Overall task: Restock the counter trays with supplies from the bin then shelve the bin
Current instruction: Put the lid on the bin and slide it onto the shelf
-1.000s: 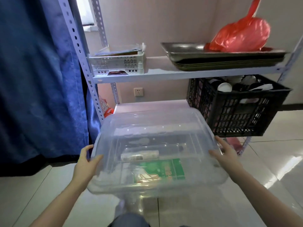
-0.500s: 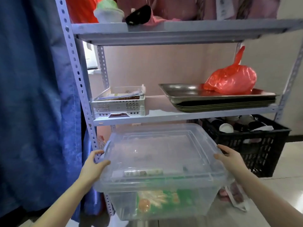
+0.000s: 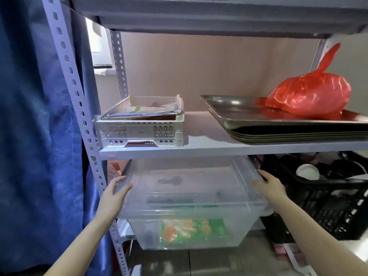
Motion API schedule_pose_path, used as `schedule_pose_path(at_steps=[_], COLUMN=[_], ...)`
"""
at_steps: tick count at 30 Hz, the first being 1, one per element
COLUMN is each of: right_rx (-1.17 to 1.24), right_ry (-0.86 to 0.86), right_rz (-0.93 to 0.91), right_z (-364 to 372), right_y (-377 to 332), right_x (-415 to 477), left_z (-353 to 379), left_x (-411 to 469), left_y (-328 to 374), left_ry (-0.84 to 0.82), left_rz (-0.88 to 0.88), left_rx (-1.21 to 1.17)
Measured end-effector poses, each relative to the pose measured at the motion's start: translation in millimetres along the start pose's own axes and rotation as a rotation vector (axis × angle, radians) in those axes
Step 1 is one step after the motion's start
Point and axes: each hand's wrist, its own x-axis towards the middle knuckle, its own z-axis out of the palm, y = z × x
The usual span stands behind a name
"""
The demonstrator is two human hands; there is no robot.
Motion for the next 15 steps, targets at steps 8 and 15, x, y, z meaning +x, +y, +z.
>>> schedule_pose_path(at_steps=[8,15], right_rx=[-0.133,-0.381], right_ry=[0.061,0.216], right_rz=[-0.003,-0.658], right_z=[2.3,19.3], right_y=[-8.5,-16.0], right_x=[19.3,-60.1], left_z=[35.6,47.3], left_x=[-57.7,-48.9], left_y=[8.6,11.8], left_ry=[-0.043,0.021], left_rz=[0.953,0.91], left_rx=[0.91,1.027])
